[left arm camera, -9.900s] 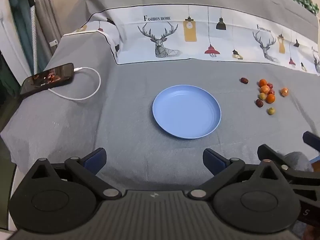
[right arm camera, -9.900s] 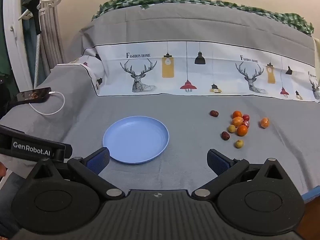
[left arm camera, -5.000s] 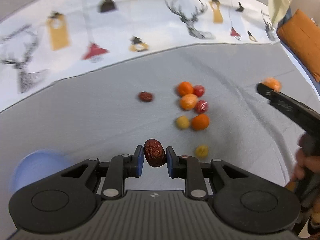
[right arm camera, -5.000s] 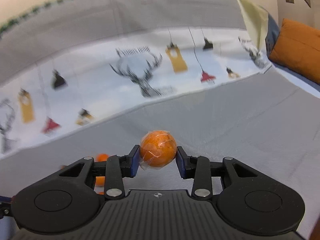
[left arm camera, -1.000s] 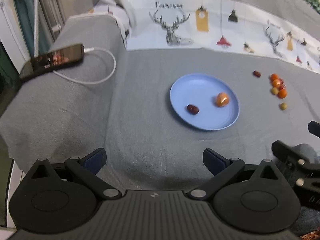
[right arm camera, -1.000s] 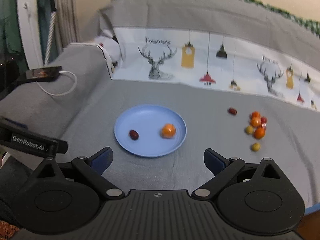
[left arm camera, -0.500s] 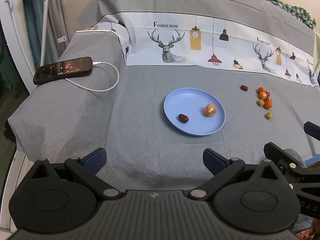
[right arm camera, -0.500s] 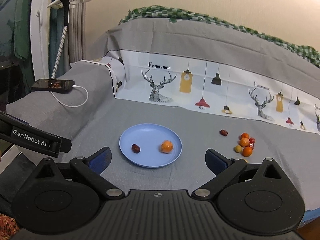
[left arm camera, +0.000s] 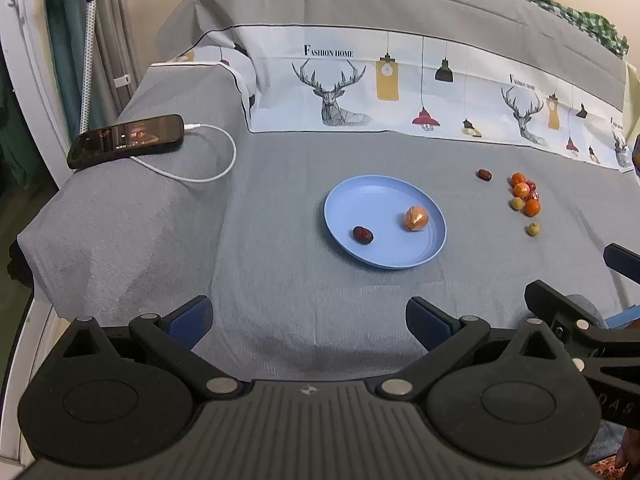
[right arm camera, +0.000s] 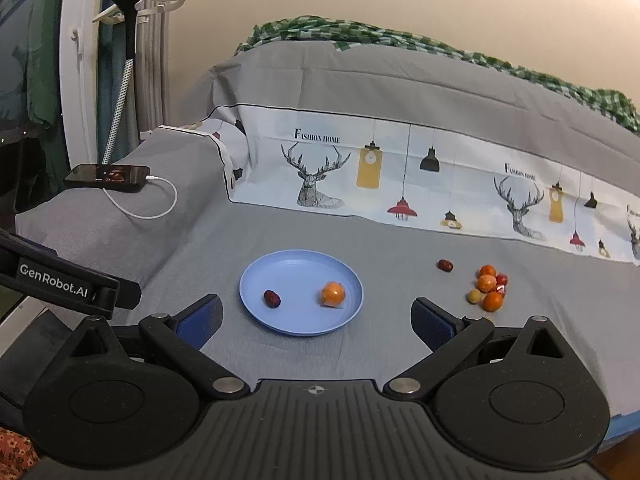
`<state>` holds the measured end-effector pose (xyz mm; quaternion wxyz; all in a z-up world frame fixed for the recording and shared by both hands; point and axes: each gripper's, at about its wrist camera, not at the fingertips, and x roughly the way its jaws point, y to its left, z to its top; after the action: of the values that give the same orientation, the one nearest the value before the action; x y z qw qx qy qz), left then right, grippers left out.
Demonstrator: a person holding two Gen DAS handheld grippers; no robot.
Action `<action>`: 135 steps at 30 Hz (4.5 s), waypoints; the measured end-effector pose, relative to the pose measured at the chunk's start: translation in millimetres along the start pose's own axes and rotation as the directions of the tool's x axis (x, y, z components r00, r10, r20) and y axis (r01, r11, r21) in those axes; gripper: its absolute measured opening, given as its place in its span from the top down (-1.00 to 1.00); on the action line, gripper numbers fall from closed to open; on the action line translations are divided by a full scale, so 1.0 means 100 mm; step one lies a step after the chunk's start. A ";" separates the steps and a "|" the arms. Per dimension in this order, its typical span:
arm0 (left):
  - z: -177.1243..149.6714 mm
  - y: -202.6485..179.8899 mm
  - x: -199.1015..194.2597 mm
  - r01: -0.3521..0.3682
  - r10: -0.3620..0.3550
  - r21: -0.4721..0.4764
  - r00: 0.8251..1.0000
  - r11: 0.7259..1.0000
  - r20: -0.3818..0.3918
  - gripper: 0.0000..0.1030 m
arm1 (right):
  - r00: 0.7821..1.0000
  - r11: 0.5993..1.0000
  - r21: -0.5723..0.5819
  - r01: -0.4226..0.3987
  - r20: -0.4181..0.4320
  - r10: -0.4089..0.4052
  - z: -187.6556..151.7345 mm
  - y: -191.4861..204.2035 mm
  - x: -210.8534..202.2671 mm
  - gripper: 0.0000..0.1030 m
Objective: Organize fruits
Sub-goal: 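Open both tools to drop the orange and date onto the plate, then grasp the wrapped red fruit with the right tool while the left tool grasps another date, then carry the red fruit and date over the blue plate with both tools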
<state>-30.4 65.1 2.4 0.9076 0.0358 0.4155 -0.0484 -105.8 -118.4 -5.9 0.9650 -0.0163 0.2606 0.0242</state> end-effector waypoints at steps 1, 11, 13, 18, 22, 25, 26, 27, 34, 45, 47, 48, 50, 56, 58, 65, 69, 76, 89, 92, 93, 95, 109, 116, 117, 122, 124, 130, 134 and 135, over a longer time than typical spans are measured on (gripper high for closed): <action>0.00 -0.01 0.01 0.000 0.000 0.004 1.000 1.000 -0.004 -0.99 | 1.000 1.000 0.007 0.000 -0.005 0.000 -0.01 -0.01 0.02 -0.94; 0.08 -0.17 0.24 -0.027 0.030 0.079 0.999 0.997 -0.038 -0.99 | 0.999 0.991 0.133 0.011 -0.034 -0.006 -0.04 -0.30 0.24 -0.94; 0.16 -0.27 0.31 -0.039 0.042 0.104 0.999 0.994 -0.032 -0.99 | 0.999 0.983 0.179 0.044 -0.024 -0.040 -0.03 -0.48 0.29 -0.94; 0.55 -0.63 0.62 0.047 -0.038 0.110 0.996 0.993 -0.083 -0.99 | 0.984 0.944 0.278 0.175 -0.036 -0.172 -0.01 -1.19 0.52 -0.94; 0.96 -1.06 0.97 0.113 -0.102 0.117 0.990 0.987 -0.101 -0.99 | 0.957 0.895 0.340 0.287 -0.062 -0.283 -0.04 -1.88 0.78 -0.94; 1.26 -1.46 1.31 0.140 -0.124 0.161 0.987 0.977 -0.105 -0.99 | 0.926 0.851 0.369 0.374 -0.092 -0.367 -0.11 -2.46 1.07 -0.96; 1.36 -1.60 1.45 0.142 -0.124 0.173 0.986 0.975 -0.113 -0.99 | 0.916 0.837 0.375 0.399 -0.111 -0.386 -0.14 -2.67 1.21 -0.96; 1.45 -1.74 1.58 0.151 -0.131 0.183 0.984 0.971 -0.117 -0.99 | 0.904 0.820 0.384 0.425 -0.131 -0.407 -0.17 -2.89 1.35 -0.96; 1.86 -2.62 2.74 0.174 -0.147 0.291 0.983 0.941 -0.113 -0.99 | 0.880 0.811 0.349 0.471 -0.248 -0.404 -0.45 -3.81 2.45 -0.96; 2.02 -3.42 4.05 0.273 -0.195 0.409 0.955 0.871 -0.223 -0.99 | 0.953 0.965 0.165 0.205 -0.259 -0.158 -0.62 -3.82 3.53 -0.91; 2.03 -3.51 4.17 0.278 -0.195 0.428 0.954 0.860 -0.227 -0.99 | 0.963 0.974 0.151 0.170 -0.233 -0.132 -0.59 -3.77 3.59 -0.93; 2.04 -3.54 4.21 0.273 -0.190 0.439 0.956 0.856 -0.223 -0.99 | 0.966 0.972 0.164 0.169 -0.224 -0.130 -0.58 -3.76 3.61 -0.94; 2.06 -3.59 4.28 0.250 -0.170 0.455 0.963 0.854 -0.210 -0.99 | 0.969 0.970 0.178 0.166 -0.211 -0.127 -0.56 -3.78 3.66 -0.97; 2.10 -3.62 4.31 0.304 -0.222 0.459 0.949 0.835 -0.224 0.33 | 0.978 0.977 0.143 0.160 -0.157 -0.137 -0.55 -3.69 3.65 0.11; 2.11 -3.60 4.28 0.328 -0.250 0.444 0.942 0.834 -0.225 0.30 | 0.978 0.978 0.132 0.162 -0.157 -0.140 -0.52 -3.63 3.61 0.42; 2.08 -3.40 3.84 0.328 -0.267 0.444 0.944 0.834 -0.196 0.30 | 0.955 0.896 0.341 0.285 -0.187 -0.232 -0.50 -3.78 3.24 0.42; 2.03 -3.15 3.36 0.307 -0.251 0.410 0.950 0.859 -0.185 0.30 | 0.948 0.866 0.385 0.318 -0.140 -0.286 -0.42 -3.72 2.77 0.42; 1.85 -2.40 2.21 0.244 -0.214 0.326 0.969 0.914 -0.125 0.30 | 0.952 0.868 0.405 0.287 -0.021 -0.305 -0.09 -3.28 1.86 0.42; 1.10 -0.87 0.69 0.092 -0.080 0.172 0.994 0.981 -0.075 0.30 | 0.997 0.961 0.278 0.014 0.074 -0.036 0.21 -1.81 0.61 0.42; 0.84 -0.63 0.51 0.090 -0.076 0.132 0.992 0.987 -0.104 0.30 | 0.998 0.968 0.248 -0.032 0.063 0.017 0.17 -1.46 0.44 0.42; 0.76 -0.56 0.45 0.089 -0.077 0.121 0.992 0.989 -0.103 0.30 | 0.998 0.970 0.237 -0.048 0.058 0.036 0.16 -1.35 0.39 0.42; 0.62 -0.43 0.33 0.094 -0.084 0.107 0.992 0.990 -0.096 0.30 | 0.997 0.975 0.213 -0.067 0.052 0.057 0.13 -1.13 0.30 0.42; 0.26 -0.19 -0.12 0.166 -0.166 0.028 0.986 0.986 0.010 0.30 | 0.986 0.986 0.012 -0.167 0.014 0.167 0.07 -0.17 -0.08 0.42; 0.17 -0.10 -0.17 0.161 -0.161 0.017 0.987 0.987 0.021 0.30 | 0.985 0.985 0.016 -0.171 0.008 0.171 0.02 -0.07 -0.10 0.42; 0.17 -0.09 -0.16 0.161 -0.161 0.016 0.987 0.987 0.020 0.30 | 0.985 0.985 0.018 -0.171 0.003 0.171 0.02 -0.07 -0.09 0.42; 0.17 -0.09 -0.09 0.162 -0.163 0.012 0.987 0.987 0.014 0.30 | 0.987 0.986 0.030 -0.163 -0.007 0.163 0.03 -0.10 -0.03 0.42; 0.19 -0.08 -0.05 0.157 -0.158 0.012 0.987 0.987 0.010 0.30 | 0.987 0.986 0.035 -0.162 -0.015 0.163 0.02 -0.12 0.00 0.42; 0.28 -0.06 0.12 0.152 -0.152 0.016 0.988 0.988 -0.015 0.30 | 0.989 0.988 0.043 -0.147 -0.026 0.148 0.03 -0.16 0.13 0.42; 0.39 -0.07 0.28 0.142 -0.142 0.014 0.990 0.990 -0.014 0.30 | 0.989 0.990 0.037 -0.139 -0.039 0.141 0.05 -0.17 0.30 0.42; 0.42 -0.07 0.33 0.145 -0.145 0.009 0.989 0.989 -0.018 0.30 | 0.989 0.990 0.036 -0.137 -0.044 0.139 0.06 -0.17 0.35 0.42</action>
<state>21.7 51.6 4.7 0.8978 0.0106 0.4248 -0.1160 -71.3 -133.5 -18.2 0.9549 0.0171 0.2837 0.0863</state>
